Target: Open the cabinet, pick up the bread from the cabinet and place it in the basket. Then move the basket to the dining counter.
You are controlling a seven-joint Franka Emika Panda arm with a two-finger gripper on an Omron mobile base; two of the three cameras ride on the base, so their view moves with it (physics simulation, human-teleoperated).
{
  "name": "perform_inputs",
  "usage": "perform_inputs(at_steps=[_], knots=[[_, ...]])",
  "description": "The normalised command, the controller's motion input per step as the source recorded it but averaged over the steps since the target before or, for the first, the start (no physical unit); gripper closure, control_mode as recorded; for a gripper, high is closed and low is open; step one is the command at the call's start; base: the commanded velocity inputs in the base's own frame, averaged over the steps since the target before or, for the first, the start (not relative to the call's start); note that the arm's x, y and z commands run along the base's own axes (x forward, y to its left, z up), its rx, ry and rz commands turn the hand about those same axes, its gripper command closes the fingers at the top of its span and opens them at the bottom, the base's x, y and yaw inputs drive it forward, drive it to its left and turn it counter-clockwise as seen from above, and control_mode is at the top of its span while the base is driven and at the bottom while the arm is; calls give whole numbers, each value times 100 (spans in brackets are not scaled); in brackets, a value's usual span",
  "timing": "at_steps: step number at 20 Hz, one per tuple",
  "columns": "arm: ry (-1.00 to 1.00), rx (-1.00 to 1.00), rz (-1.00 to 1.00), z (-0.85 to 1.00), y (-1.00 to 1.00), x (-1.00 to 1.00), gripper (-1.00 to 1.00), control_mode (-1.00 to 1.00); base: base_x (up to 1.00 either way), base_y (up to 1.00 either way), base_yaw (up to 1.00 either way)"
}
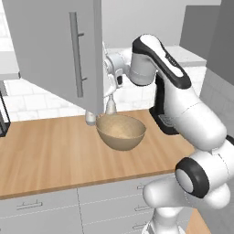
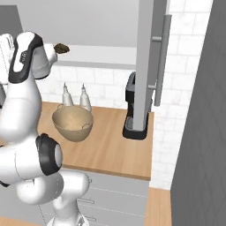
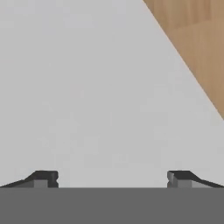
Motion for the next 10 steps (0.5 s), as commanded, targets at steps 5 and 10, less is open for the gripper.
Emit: perform_inputs(at_steps=[5, 10], knots=[[0, -7, -9, 0, 97, -32, -100, -100, 0, 0, 0], [0, -7, -30, 0, 100, -43, -100, -100, 0, 0, 0]])
